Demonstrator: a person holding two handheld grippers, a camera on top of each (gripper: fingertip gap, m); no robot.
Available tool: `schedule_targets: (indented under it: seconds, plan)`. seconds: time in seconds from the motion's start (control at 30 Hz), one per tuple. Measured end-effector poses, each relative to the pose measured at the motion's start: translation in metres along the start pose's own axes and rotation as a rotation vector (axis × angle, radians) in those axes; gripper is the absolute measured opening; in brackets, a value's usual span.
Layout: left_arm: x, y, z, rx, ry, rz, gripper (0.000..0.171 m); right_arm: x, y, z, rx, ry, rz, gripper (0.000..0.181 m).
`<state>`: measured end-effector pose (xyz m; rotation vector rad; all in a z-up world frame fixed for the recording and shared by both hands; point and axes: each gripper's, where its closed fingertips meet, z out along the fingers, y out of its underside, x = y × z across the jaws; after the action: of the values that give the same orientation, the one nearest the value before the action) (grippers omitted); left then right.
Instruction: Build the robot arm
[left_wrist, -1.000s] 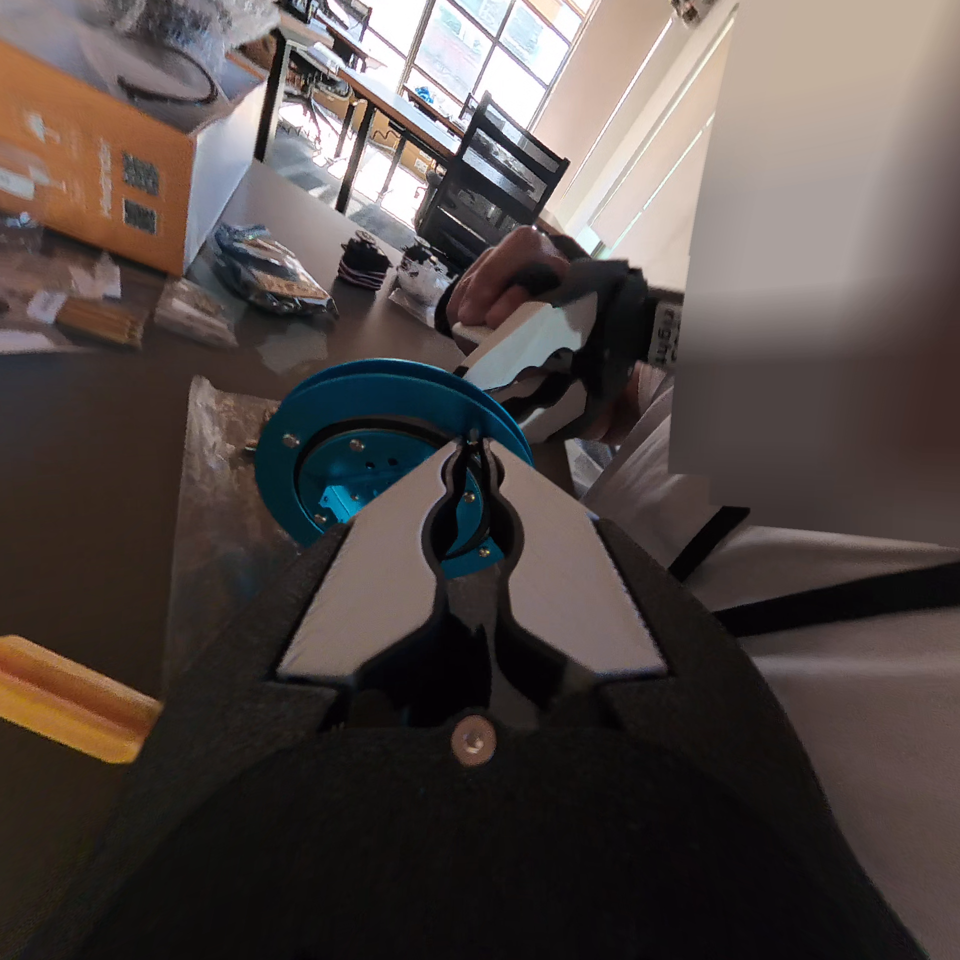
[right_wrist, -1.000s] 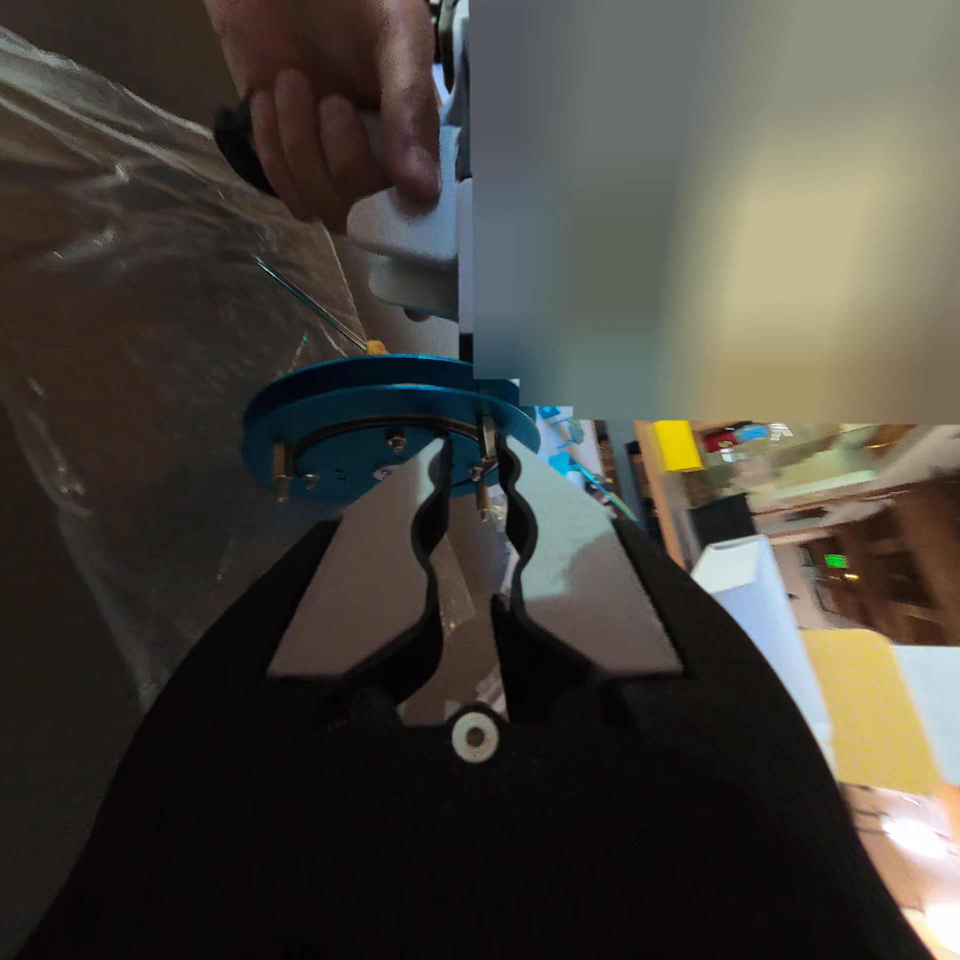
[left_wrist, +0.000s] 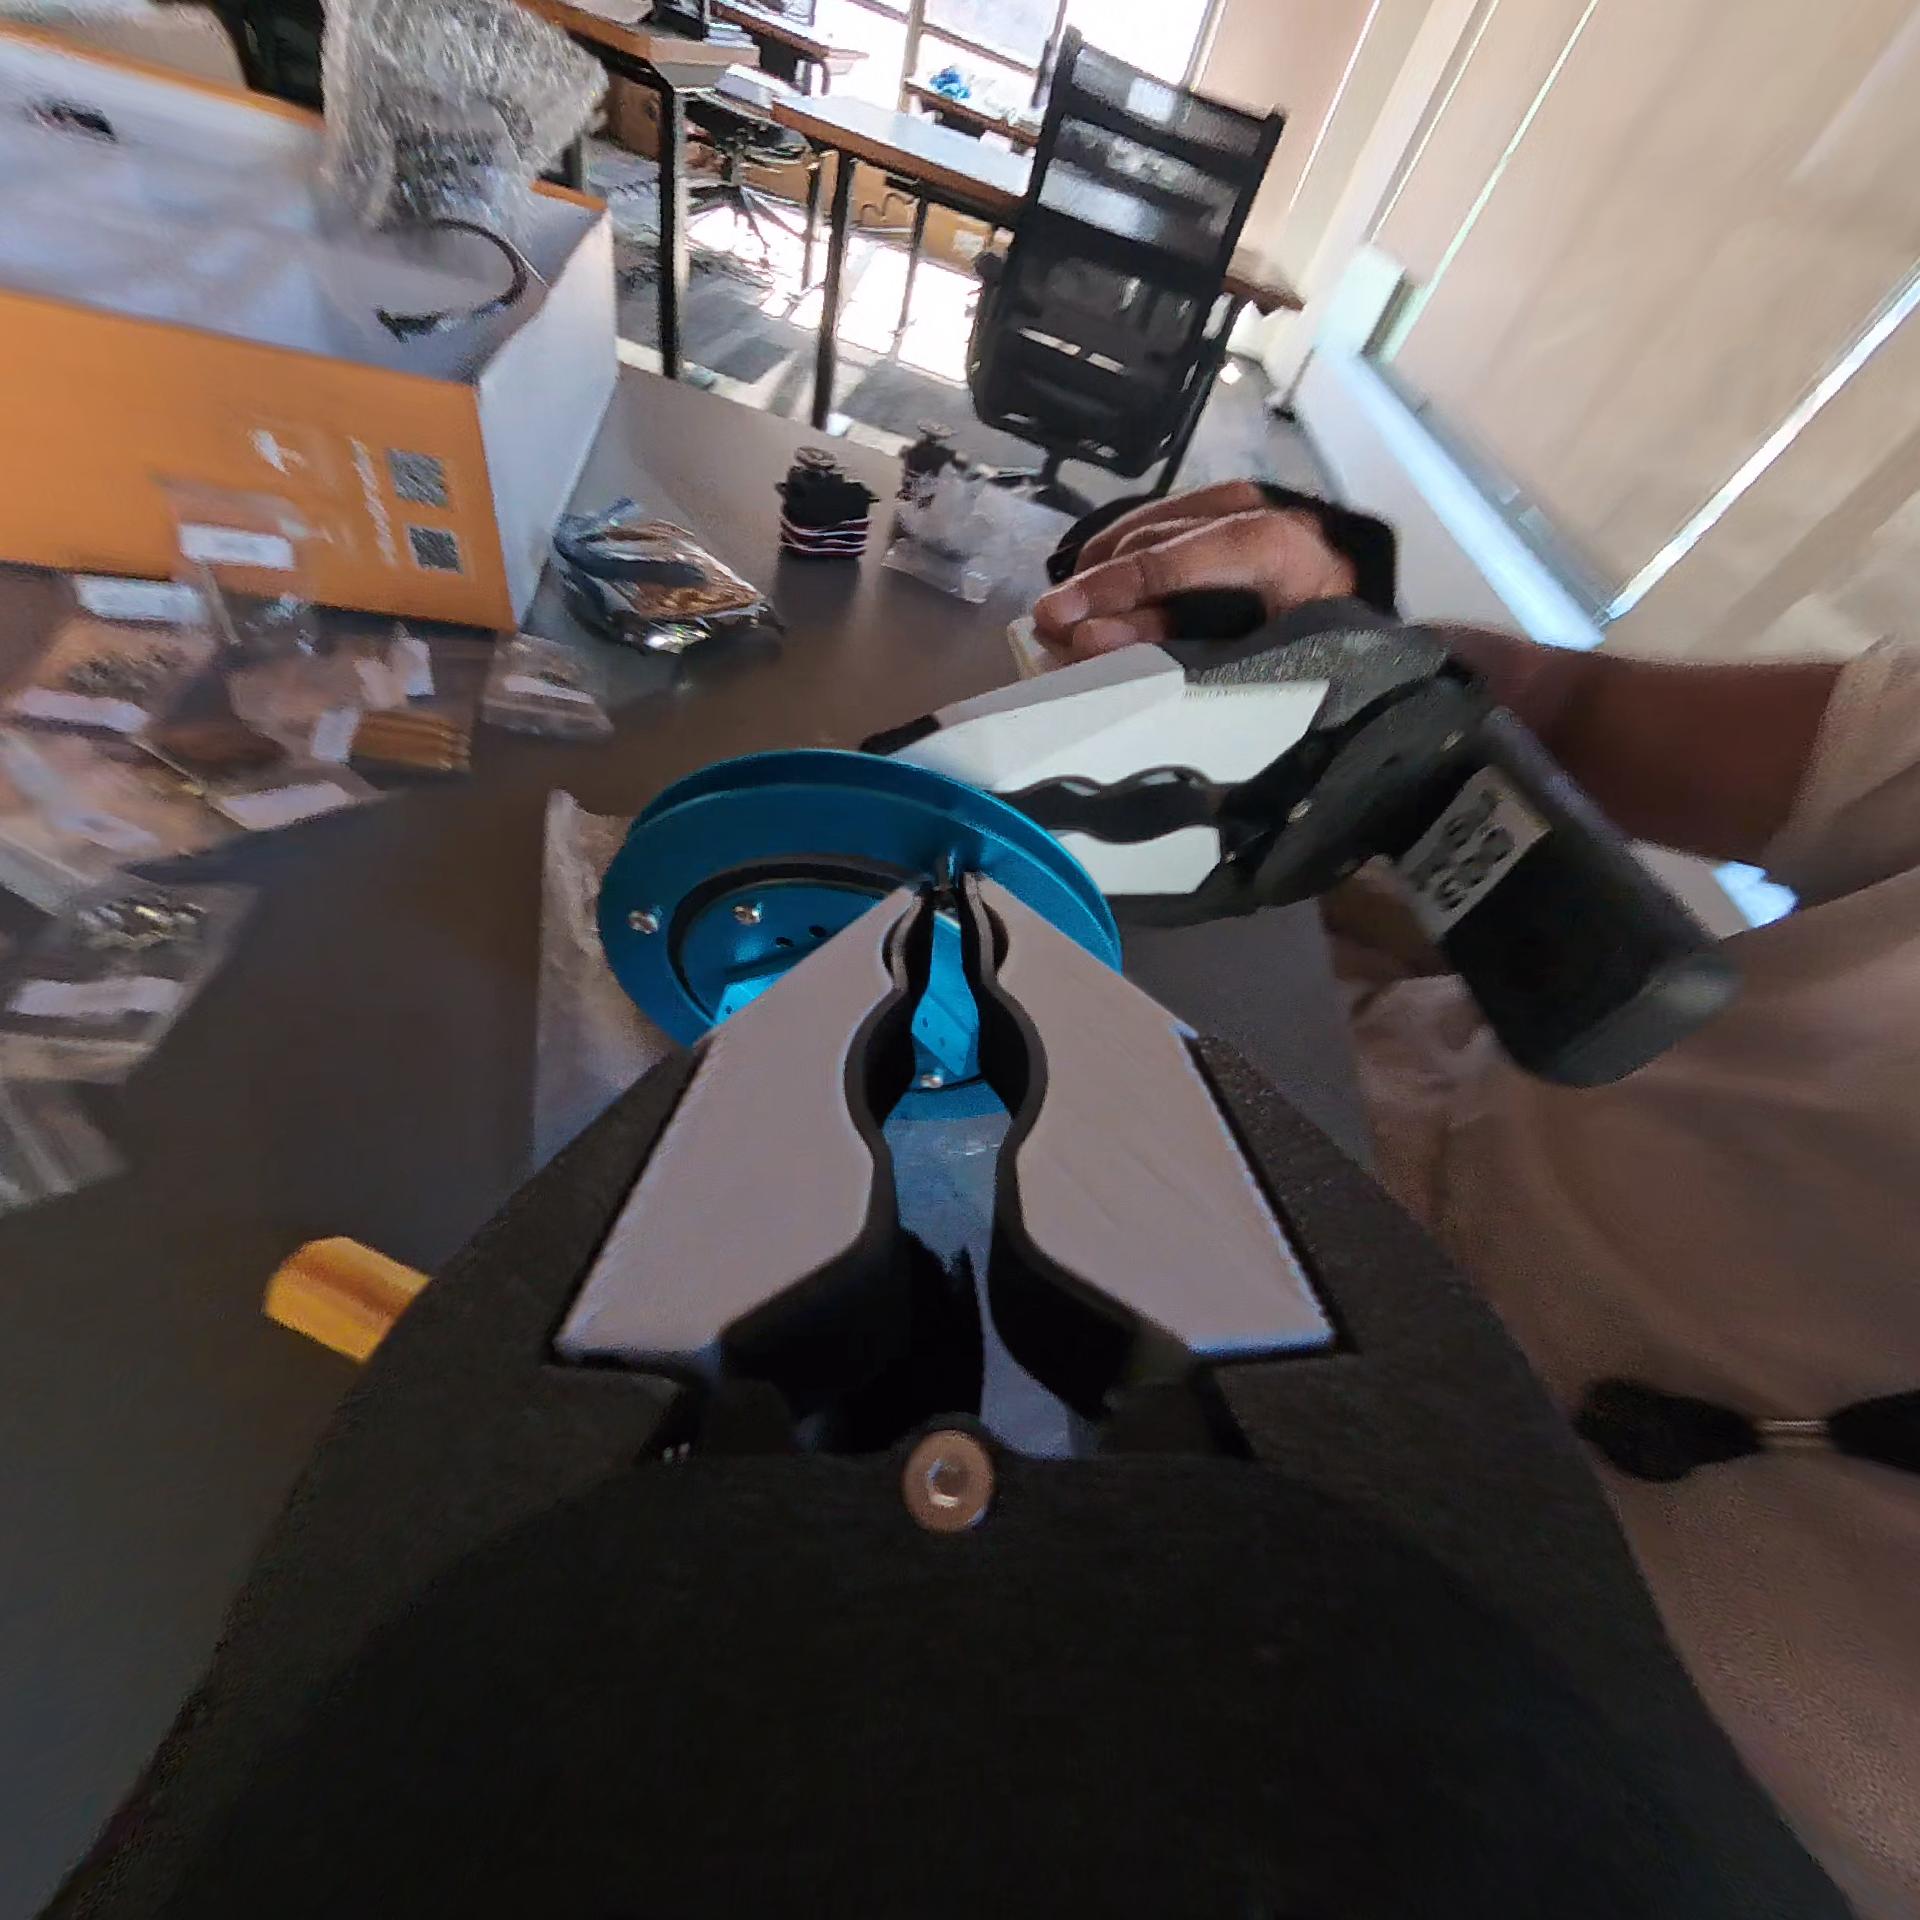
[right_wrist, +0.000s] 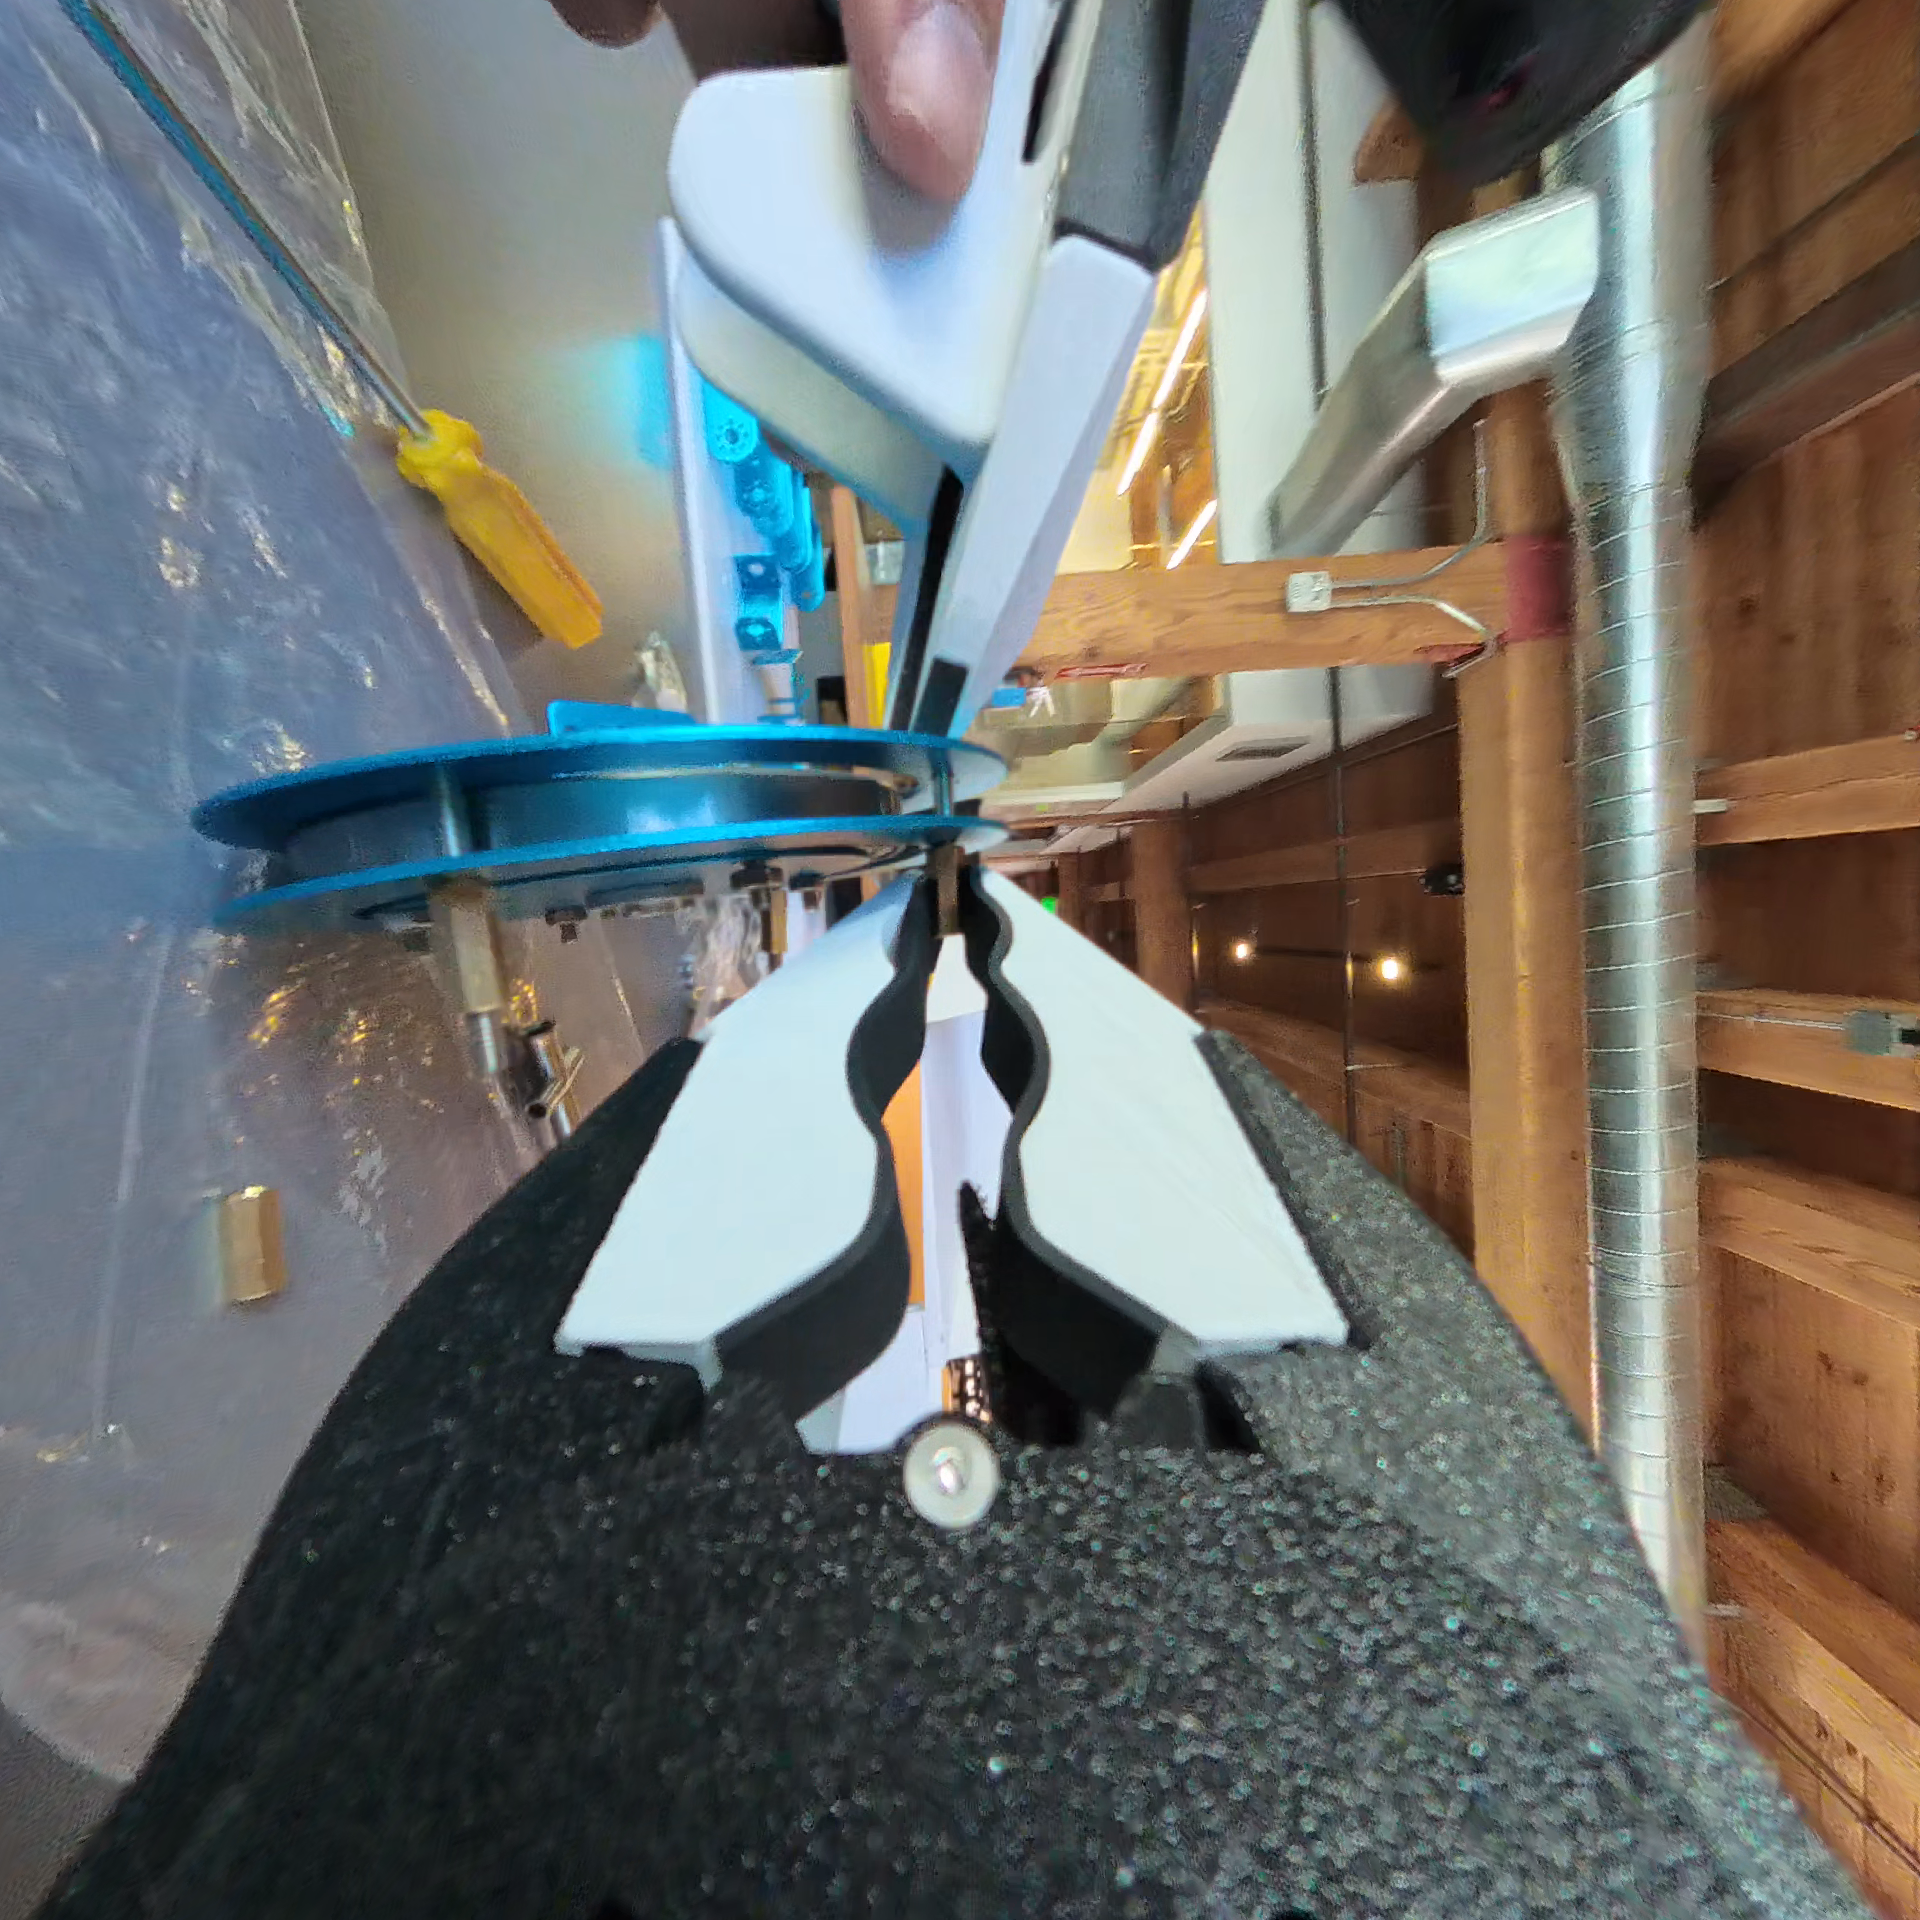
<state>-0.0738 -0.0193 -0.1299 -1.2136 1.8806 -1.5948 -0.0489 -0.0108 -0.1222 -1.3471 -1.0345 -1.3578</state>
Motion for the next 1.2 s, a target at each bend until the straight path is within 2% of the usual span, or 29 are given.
schedule_targets:
  seconds: [0.1, 0.37, 0.47, 0.6, 0.67, 0.73, 0.77, 0.83, 0.93, 1.0, 1.1, 1.2]
  plan:
    - [-0.002, 0.001, 0.001, -0.037, -0.111, 0.199, 0.003, -0.003, 0.001, -0.001, -0.044, -0.119, 0.022, 0.004]
    - [-0.005, 0.003, 0.002, -0.159, -0.438, 0.890, 0.003, -0.016, -0.001, -0.015, -0.162, -0.829, 0.299, 0.004]
    - [-0.006, 0.001, 0.002, -0.160, -0.517, 1.030, 0.003, -0.021, -0.005, -0.023, -0.198, -1.164, 0.515, 0.004]
    - [-0.002, 0.002, 0.003, -0.171, -0.654, 1.352, 0.002, -0.022, -0.017, -0.044, -0.276, -1.746, 0.949, 0.005]
    - [-0.005, 0.001, 0.000, -0.203, -0.745, 1.498, 0.002, -0.019, -0.024, -0.048, -0.336, -1.975, 1.191, 0.004]
    - [-0.009, 0.000, -0.001, -0.204, -0.735, 1.441, 0.002, -0.017, -0.027, -0.047, -0.378, -2.084, 1.329, 0.005]
    - [-0.009, 0.000, -0.001, -0.191, -0.700, 1.355, 0.002, -0.018, -0.026, -0.046, -0.360, -2.067, 1.299, 0.005]
    - [-0.011, 0.002, 0.001, -0.173, -0.597, 1.092, 0.003, -0.020, -0.023, -0.042, -0.310, -1.934, 1.158, 0.005]
    - [-0.007, 0.006, 0.003, -0.156, -0.381, 0.623, 0.003, -0.022, -0.017, -0.032, -0.238, -1.630, 0.928, 0.006]
    - [0.000, 0.008, 0.004, -0.136, -0.247, 0.392, 0.003, -0.023, -0.017, -0.029, -0.208, -1.424, 0.807, 0.007]
    - [0.006, 0.011, 0.002, -0.126, -0.106, 0.166, 0.003, -0.029, -0.012, -0.025, -0.193, -1.122, 0.558, 0.007]
    - [0.007, 0.012, 0.000, -0.116, -0.028, 0.036, 0.002, -0.024, -0.008, -0.015, -0.179, -0.820, 0.317, 0.005]
